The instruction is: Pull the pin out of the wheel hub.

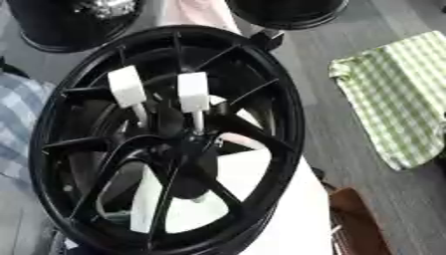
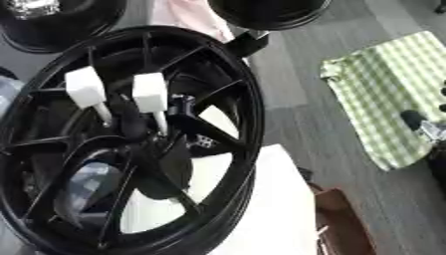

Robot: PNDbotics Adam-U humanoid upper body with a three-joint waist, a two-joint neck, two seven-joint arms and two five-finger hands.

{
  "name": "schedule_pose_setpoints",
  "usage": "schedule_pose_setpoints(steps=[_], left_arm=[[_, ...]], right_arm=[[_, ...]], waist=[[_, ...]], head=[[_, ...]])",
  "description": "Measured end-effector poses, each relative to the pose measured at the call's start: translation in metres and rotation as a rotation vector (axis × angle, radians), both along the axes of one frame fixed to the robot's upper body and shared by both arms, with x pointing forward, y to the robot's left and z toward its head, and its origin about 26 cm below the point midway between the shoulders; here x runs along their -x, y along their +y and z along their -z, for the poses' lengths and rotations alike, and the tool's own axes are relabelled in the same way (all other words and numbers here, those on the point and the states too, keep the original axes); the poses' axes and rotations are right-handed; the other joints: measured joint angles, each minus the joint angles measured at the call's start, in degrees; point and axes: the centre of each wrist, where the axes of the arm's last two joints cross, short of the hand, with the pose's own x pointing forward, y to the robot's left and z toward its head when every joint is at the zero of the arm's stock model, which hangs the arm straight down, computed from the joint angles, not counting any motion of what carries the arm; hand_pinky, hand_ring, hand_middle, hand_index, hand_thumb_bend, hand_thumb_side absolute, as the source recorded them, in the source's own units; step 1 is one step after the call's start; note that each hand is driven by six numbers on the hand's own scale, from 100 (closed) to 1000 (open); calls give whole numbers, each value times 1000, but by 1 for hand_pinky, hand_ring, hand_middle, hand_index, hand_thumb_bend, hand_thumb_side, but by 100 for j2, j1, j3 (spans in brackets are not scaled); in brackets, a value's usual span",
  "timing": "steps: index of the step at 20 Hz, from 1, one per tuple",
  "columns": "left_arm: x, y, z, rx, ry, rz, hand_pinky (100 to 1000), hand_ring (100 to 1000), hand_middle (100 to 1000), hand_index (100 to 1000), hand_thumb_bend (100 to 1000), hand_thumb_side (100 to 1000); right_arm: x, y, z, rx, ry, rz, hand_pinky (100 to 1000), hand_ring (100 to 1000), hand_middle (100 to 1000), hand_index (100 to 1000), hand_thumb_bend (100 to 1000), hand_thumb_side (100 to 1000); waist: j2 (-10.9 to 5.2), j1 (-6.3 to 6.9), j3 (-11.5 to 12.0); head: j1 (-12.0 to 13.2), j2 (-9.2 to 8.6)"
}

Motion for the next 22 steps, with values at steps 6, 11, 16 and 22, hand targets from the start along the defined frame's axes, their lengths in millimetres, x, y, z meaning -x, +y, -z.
schedule_pose_setpoints(steps=[6, 11, 16, 22], left_arm=[[6, -11, 4, -49, 44, 20, 847, 810, 733, 880, 100, 754], [17, -12, 10, -98, 78, 20, 884, 834, 744, 880, 100, 811], [22, -6, 18, -154, 101, -20, 916, 856, 757, 886, 242, 825], [20, 3, 26, -210, 101, -65, 937, 873, 775, 895, 358, 794]], right_arm=[[0, 0, 1, 1, 8, -3, 688, 780, 732, 861, 677, 253], [0, 0, 3, -5, 13, -3, 687, 779, 731, 860, 677, 254], [0, 0, 3, -5, 15, -4, 687, 778, 730, 860, 677, 254], [-2, 1, 2, -6, 14, -9, 687, 777, 729, 859, 678, 255]], waist=[[0, 0, -2], [0, 15, 2], [0, 15, 10], [0, 15, 11]], head=[[1, 20], [0, 46], [-2, 47], [-2, 47]])
